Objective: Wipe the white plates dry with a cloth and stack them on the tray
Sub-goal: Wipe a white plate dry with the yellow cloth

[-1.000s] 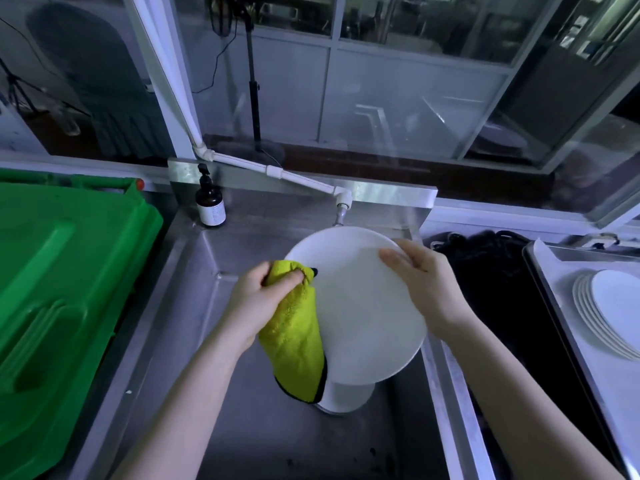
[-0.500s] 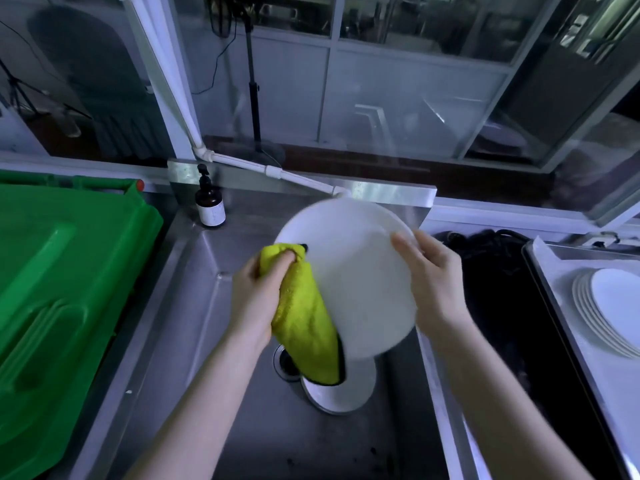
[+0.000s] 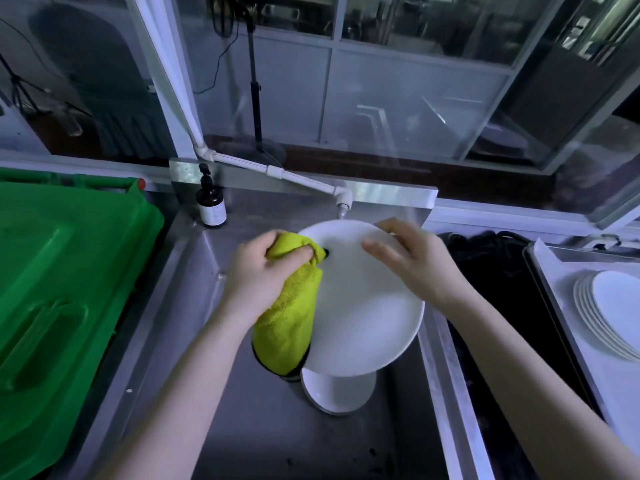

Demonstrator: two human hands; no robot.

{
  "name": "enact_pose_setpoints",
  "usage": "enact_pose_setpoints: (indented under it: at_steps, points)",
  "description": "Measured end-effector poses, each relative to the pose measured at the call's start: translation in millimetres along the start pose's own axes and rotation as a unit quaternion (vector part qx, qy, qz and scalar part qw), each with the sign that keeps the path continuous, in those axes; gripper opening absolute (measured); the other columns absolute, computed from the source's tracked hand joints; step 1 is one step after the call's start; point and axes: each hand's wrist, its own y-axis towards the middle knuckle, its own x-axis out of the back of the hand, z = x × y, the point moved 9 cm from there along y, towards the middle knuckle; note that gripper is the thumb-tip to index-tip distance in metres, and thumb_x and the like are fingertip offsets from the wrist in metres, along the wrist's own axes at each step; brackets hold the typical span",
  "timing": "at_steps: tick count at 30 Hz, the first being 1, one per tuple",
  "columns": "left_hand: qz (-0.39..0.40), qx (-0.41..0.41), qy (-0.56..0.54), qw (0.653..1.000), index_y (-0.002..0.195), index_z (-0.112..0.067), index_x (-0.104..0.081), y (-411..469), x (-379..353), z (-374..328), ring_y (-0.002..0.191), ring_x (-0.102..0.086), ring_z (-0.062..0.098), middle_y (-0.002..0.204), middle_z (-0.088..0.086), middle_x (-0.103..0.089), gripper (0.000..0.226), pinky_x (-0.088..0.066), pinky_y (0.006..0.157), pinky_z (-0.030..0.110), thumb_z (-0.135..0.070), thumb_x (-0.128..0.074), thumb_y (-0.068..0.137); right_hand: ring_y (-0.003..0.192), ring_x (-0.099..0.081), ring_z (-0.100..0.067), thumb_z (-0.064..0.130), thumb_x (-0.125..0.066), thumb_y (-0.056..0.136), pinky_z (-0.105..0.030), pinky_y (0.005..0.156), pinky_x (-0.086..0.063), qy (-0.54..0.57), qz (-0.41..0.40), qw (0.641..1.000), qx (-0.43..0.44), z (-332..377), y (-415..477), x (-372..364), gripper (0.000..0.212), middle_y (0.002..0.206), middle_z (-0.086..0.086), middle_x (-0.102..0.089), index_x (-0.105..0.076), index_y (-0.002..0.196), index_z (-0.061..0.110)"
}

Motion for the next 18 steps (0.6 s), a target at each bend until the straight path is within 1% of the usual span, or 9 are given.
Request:
enact_pose_setpoints:
  at_steps: [2, 3, 5, 8, 10, 12, 15, 16, 18]
  points:
    - [0.053, -0.078, 0.065, 0.993, 0.078, -0.027, -0.070, -2, -13, -22, 0.063, -0.060, 0.000, 0.068, -0.014, -0.068, 0.016, -0.045, 0.059, 0.015, -0.040, -0.076, 0.070, 0.068, -0.053, -0.011, 0.036, -0.066, 0.094, -0.025, 0.063, -0.039, -0.068, 0.022, 0.995, 0.066, 16, 3, -11, 0.026, 0.070, 0.001, -0.059, -0.065, 0.084, 0.012]
    - [0.067, -0.096, 0.084, 0.990, 0.079, -0.027, -0.070, -4, -17, -27, 0.062, -0.060, -0.001, 0.067, -0.014, -0.068, 0.018, -0.044, 0.058, 0.015, -0.042, -0.075, 0.070, 0.062, -0.044, -0.011, 0.033, -0.066, 0.095, -0.027, 0.059, -0.033, -0.070, 0.024, 0.993, 0.093, 21, 3, -15, 0.034, 0.063, -0.002, -0.050, -0.059, 0.075, 0.006]
    - [0.067, -0.092, 0.067, 0.991, 0.080, -0.028, -0.070, -7, -19, -23, 0.062, -0.061, 0.000, 0.067, -0.014, -0.068, 0.017, -0.045, 0.059, 0.016, -0.042, -0.074, 0.072, 0.058, -0.032, -0.009, 0.030, -0.066, 0.095, -0.026, 0.055, -0.026, -0.048, 0.011, 0.993, 0.104, 19, 1, -17, 0.043, 0.060, -0.009, -0.038, -0.049, 0.067, 0.001]
    - [-0.005, 0.014, -0.033, 0.999, 0.081, -0.028, -0.071, -13, -7, 14, 0.071, -0.066, 0.003, 0.074, -0.011, -0.072, 0.014, -0.050, 0.068, 0.020, -0.039, -0.075, 0.073, 0.056, -0.031, -0.006, 0.035, -0.067, 0.094, -0.029, 0.055, -0.028, 0.011, -0.066, 0.997, 0.032, -10, -1, -3, 0.045, 0.059, -0.002, -0.038, -0.054, 0.068, 0.000]
    - [-0.052, 0.124, -0.143, 0.981, 0.085, -0.024, -0.074, -21, -3, 46, 0.082, -0.071, 0.013, 0.082, -0.004, -0.076, 0.013, -0.055, 0.075, 0.030, -0.032, -0.078, 0.076, 0.061, -0.040, -0.011, 0.041, -0.067, 0.093, -0.031, 0.059, -0.032, 0.131, -0.143, 0.979, -0.057, -39, -8, 8, 0.042, 0.063, -0.002, -0.047, -0.063, 0.075, 0.002]
    - [-0.064, 0.171, -0.173, 0.968, 0.088, -0.019, -0.076, -25, -4, 61, 0.086, -0.073, 0.019, 0.086, 0.001, -0.077, 0.014, -0.057, 0.076, 0.035, -0.027, -0.079, 0.076, 0.064, -0.044, -0.017, 0.046, -0.064, 0.092, -0.033, 0.063, -0.035, 0.191, -0.183, 0.959, -0.100, -53, -15, 12, 0.044, 0.066, -0.004, -0.050, -0.064, 0.079, 0.004]
    - [-0.037, 0.140, -0.099, 0.984, 0.082, -0.020, -0.072, -19, -2, 53, 0.079, -0.072, 0.018, 0.080, -0.002, -0.076, 0.015, -0.058, 0.073, 0.035, -0.028, -0.081, 0.072, 0.060, -0.040, -0.013, 0.041, -0.063, 0.096, -0.032, 0.060, -0.032, 0.125, -0.158, 0.977, -0.066, -45, -11, 11, 0.045, 0.060, -0.007, -0.045, -0.058, 0.073, 0.003]
    - [-0.020, 0.114, -0.076, 0.990, 0.080, -0.020, -0.070, -14, -3, 46, 0.073, -0.070, 0.013, 0.075, -0.006, -0.074, 0.014, -0.056, 0.069, 0.030, -0.026, -0.081, 0.074, 0.058, -0.039, -0.011, 0.038, -0.063, 0.096, -0.031, 0.057, -0.031, 0.096, -0.139, 0.984, -0.049, -39, -8, 8, 0.045, 0.059, -0.009, -0.044, -0.056, 0.071, 0.002]
    - [0.023, 0.040, -0.009, 0.999, 0.074, -0.023, -0.065, -6, -7, 26, 0.062, -0.060, 0.004, 0.065, -0.011, -0.066, 0.017, -0.047, 0.061, 0.020, -0.024, -0.081, 0.075, 0.053, -0.033, -0.007, 0.033, -0.065, 0.096, -0.026, 0.052, -0.028, 0.034, -0.087, 0.996, 0.002, -22, -5, -1, 0.046, 0.054, 0.001, -0.037, -0.047, 0.060, 0.011]
